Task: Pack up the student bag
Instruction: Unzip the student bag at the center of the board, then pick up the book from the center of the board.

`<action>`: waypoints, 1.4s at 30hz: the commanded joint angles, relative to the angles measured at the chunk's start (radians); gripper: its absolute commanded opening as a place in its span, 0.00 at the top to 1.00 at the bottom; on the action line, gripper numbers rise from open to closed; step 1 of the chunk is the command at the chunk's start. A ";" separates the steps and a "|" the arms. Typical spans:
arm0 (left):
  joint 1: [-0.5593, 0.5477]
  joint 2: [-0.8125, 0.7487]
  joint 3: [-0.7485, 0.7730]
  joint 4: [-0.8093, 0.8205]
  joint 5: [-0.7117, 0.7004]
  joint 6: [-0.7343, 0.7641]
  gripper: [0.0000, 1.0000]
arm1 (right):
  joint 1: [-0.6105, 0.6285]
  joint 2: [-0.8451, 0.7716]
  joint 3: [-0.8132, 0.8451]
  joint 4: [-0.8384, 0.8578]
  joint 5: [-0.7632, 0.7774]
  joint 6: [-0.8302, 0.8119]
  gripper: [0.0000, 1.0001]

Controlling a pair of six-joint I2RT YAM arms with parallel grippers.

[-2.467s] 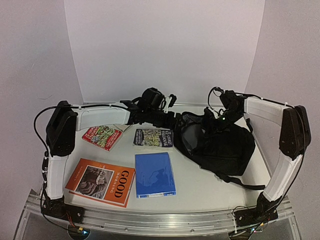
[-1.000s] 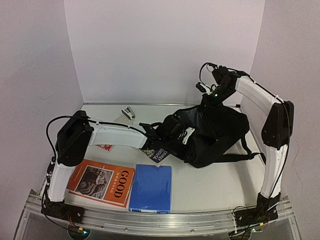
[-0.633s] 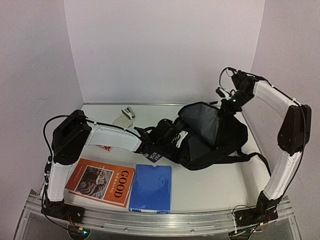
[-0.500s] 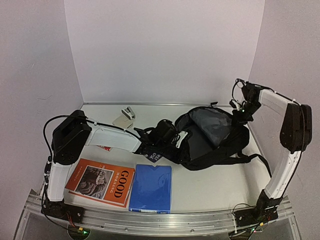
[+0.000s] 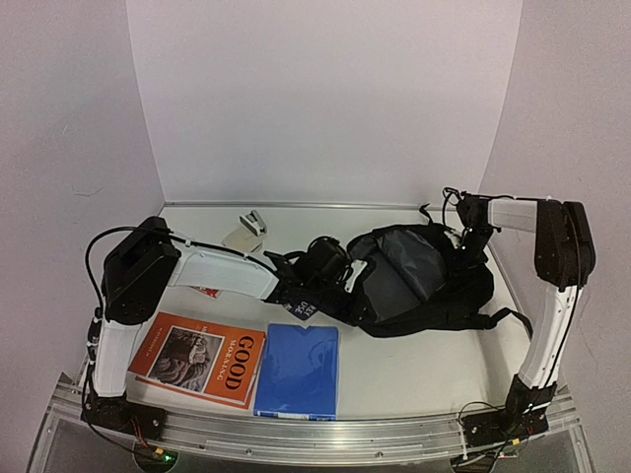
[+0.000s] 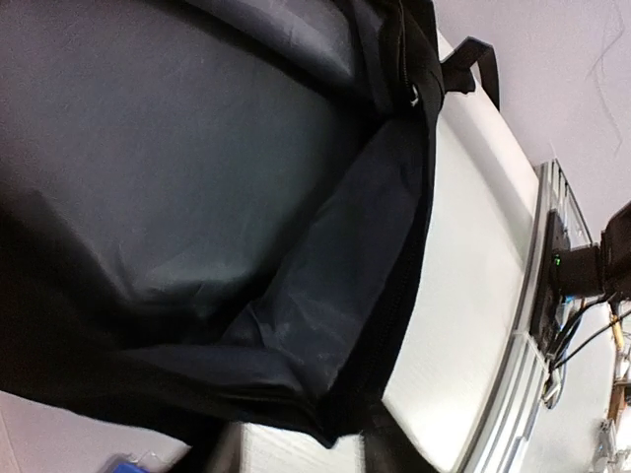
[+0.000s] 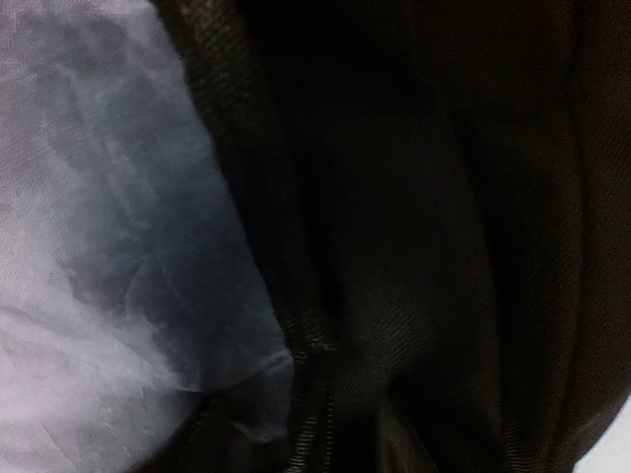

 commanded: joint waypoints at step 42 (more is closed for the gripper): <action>-0.169 -0.569 -0.463 -0.974 -0.353 -0.607 0.00 | 0.502 -0.089 0.269 -0.035 -0.512 0.057 0.05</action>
